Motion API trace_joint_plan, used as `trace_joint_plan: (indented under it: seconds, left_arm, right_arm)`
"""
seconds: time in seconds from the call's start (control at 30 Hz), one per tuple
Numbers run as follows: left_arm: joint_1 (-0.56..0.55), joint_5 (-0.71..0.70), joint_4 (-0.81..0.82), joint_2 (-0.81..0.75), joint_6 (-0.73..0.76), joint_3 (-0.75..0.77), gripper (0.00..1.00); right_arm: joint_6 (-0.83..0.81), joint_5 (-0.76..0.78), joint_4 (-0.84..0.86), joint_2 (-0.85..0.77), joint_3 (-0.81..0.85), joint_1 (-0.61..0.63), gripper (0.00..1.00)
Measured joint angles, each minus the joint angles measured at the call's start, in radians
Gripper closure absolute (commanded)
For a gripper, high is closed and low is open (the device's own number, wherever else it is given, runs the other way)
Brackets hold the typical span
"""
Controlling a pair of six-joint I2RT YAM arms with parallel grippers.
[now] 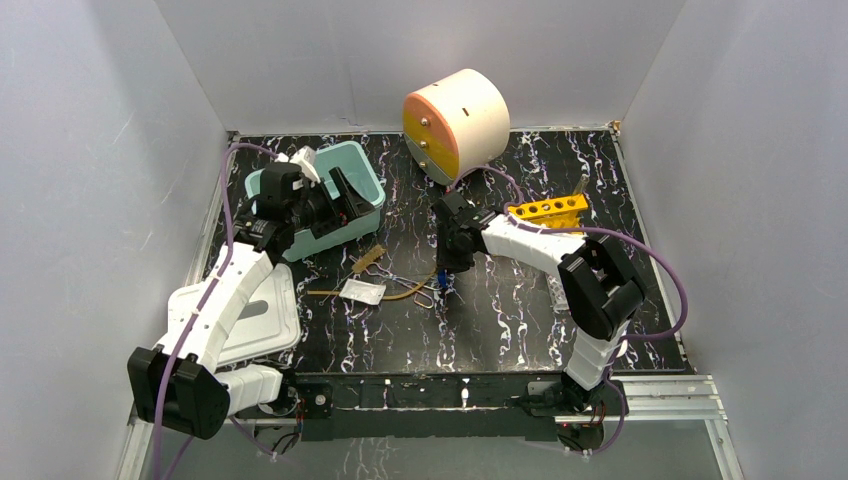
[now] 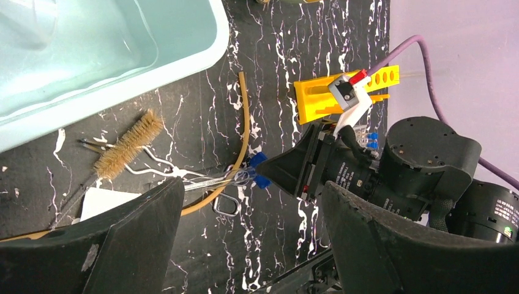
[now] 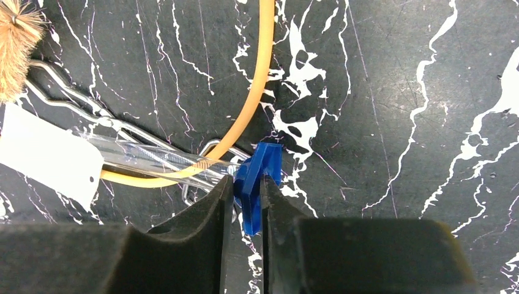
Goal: Organize the chemistry lab equipment
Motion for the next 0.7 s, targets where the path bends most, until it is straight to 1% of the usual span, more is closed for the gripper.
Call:
trace_joint_plan:
  seconds: [0.33, 0.5, 0.7]
  left_arm:
    - [-0.029, 0.000, 0.004, -0.031, -0.054, -0.063, 0.19]
    - [-0.045, 0.001, 0.005, -0.031, -0.068, -0.082, 0.18]
    - [-0.047, 0.011, 0.035, -0.033, -0.086, -0.123, 0.17]
  right_arm:
    - [0.012, -0.026, 0.045, -0.020, -0.039, -0.016, 0.91]
    - [-0.014, -0.101, 0.097, -0.058, -0.101, -0.064, 0.94]
    - [-0.031, -0.231, 0.160, -0.129, -0.192, -0.173, 0.94]
